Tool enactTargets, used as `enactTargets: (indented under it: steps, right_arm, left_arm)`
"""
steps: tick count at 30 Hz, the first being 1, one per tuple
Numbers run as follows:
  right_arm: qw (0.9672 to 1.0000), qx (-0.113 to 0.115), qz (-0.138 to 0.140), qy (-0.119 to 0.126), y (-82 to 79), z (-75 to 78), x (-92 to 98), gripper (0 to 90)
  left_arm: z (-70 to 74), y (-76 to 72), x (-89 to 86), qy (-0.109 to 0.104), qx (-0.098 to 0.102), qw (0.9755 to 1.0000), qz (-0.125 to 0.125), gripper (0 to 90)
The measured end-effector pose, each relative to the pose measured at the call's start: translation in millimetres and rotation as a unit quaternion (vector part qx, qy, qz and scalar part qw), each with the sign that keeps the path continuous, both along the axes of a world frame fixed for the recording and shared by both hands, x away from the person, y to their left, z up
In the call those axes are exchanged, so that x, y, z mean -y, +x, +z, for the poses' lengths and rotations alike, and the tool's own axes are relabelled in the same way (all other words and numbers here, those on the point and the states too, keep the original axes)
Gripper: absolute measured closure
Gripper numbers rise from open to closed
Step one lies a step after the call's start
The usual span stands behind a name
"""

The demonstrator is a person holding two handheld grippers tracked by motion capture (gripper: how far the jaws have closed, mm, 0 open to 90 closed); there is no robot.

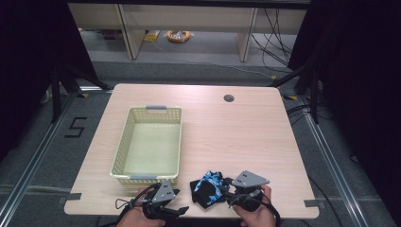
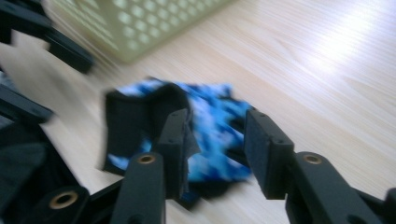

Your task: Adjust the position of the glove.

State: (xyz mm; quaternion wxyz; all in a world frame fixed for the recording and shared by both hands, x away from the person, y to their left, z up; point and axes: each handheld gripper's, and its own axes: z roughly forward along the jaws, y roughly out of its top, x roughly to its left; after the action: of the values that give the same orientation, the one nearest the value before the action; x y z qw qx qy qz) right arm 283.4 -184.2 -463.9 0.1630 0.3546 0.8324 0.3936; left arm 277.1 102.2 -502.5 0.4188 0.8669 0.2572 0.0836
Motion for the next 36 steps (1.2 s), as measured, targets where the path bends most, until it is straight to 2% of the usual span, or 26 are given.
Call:
enactTargets:
  steps: [1,2,5,7,8,9,10,11,12,13,17,18,19,20,22,23,25,26,27,29,30,32,33,34,35,36]
  right_arm:
    - [1.0000,-0.002,-0.008,-0.003,1.5,-0.8,4.7,63.1]
    - [0.9999,-0.008,-0.009,-0.005,4.6,-2.1,11.2,64.5]
    - [0.9997,-0.021,-0.011,0.004,12.1,-6.7,22.2,66.2]
    - [0.9994,-0.031,-0.006,0.015,17.7,-10.6,28.7,66.6]
    - [0.9987,-0.043,-0.006,0.025,18.8,-12.1,30.3,67.0]
    - [0.9989,-0.042,0.000,0.024,20.9,-13.6,32.1,67.0]
    - [0.9984,-0.051,0.005,0.021,22.3,-15.8,33.3,67.3]
    - [0.9986,-0.051,0.006,0.013,22.9,-17.1,33.6,67.4]
    - [0.9982,-0.059,0.012,-0.001,23.7,-19.1,33.5,67.4]
    - [0.9975,-0.066,0.022,-0.008,25.2,-21.0,34.0,67.4]
    - [0.9962,-0.081,0.032,-0.008,28.3,-28.7,34.1,68.1]
    - [0.9950,-0.093,0.036,-0.013,28.5,-28.7,33.4,68.1]
    - [0.9959,-0.083,0.037,-0.006,29.6,-32.7,31.1,68.1]
    - [0.9946,-0.093,0.042,-0.018,30.0,-31.4,31.1,68.1]
    - [0.9938,-0.094,0.052,-0.027,32.2,-34.1,29.3,68.1]
    - [0.9935,-0.099,0.050,-0.023,32.4,-35.5,27.0,68.1]
    - [0.9924,-0.101,0.059,-0.038,34.0,-37.2,25.6,72.6]
    - [0.9918,-0.108,0.058,-0.036,33.3,-37.3,23.9,76.6]
    - [0.9926,-0.101,0.054,-0.040,32.5,-38.7,22.3,80.2]
    - [0.9913,-0.103,0.062,-0.054,32.0,-34.2,23.8,87.4]
    - [0.9925,-0.100,0.056,-0.043,30.4,-33.7,23.5,90.0]
    - [0.9934,-0.080,0.069,-0.045,31.7,-30.6,26.6,90.0]
    - [0.9934,-0.086,0.062,-0.043,29.4,-27.6,26.0,90.0]
    - [0.9943,-0.070,0.069,-0.042,29.5,-26.2,26.0,90.0]
    - [0.9942,-0.075,0.067,-0.037,27.7,-24.3,25.4,90.0]
    - [0.9946,-0.065,0.072,-0.036,27.3,-23.5,25.4,90.0]
  left_arm:
    - [1.5,-0.3,3.2,-0.005,0.000,1.0000,0.003,35.6]
    - [3.6,1.8,3.8,0.011,0.009,0.9999,-0.007,36.8]
    - [6.3,2.6,13.6,-0.009,0.016,0.9998,-0.003,38.8]
    - [7.3,4.0,19.1,-0.009,0.020,0.9997,-0.006,39.8]
    - [8.5,5.1,19.6,0.005,0.031,0.9995,-0.010,41.1]
    - [9.6,6.8,21.8,0.015,0.038,0.9991,-0.015,42.3]
    - [9.0,6.5,24.5,0.007,0.031,0.9994,-0.010,44.1]
    - [9.1,9.2,26.1,0.015,0.042,0.9988,-0.020,45.2]
    - [8.0,9.9,27.9,0.014,0.035,0.9992,-0.015,46.4]
    - [8.0,11.1,28.7,0.020,0.043,0.9987,-0.018,47.6]
    - [6.0,14.8,30.2,0.032,0.039,0.9986,-0.016,51.6]
    - [4.7,14.8,30.7,0.026,0.034,0.9989,-0.017,52.8]
    - [4.1,14.9,31.4,0.022,0.031,0.9992,-0.014,52.9]
    - [3.2,16.3,31.3,0.028,0.030,0.9990,-0.018,54.0]
    - [2.5,16.4,31.7,0.031,0.033,0.9988,-0.020,56.0]
    - [1.2,15.9,32.5,0.025,0.027,0.9992,-0.017,57.7]
    - [0.4,16.2,32.7,0.022,0.027,0.9993,-0.016,62.0]
    - [1.8,16.5,31.7,0.032,0.041,0.9984,-0.021,65.4]
    - [1.0,15.6,32.4,0.030,0.040,0.9986,-0.018,68.5]
    - [2.8,14.2,32.6,0.029,0.046,0.9984,-0.016,74.2]
    - [3.7,14.4,32.1,0.034,0.052,0.9979,-0.018,76.6]
    - [5.4,13.2,32.3,0.032,0.055,0.9978,-0.018,79.9]
    - [7.2,13.7,31.6,0.035,0.055,0.9977,-0.020,81.2]
    - [7.9,13.2,31.9,0.028,0.061,0.9976,-0.017,81.9]
    - [9.2,13.2,31.7,0.022,0.056,0.9980,-0.018,82.1]
    - [10.3,13.7,31.1,0.025,0.061,0.9977,-0.016,82.2]
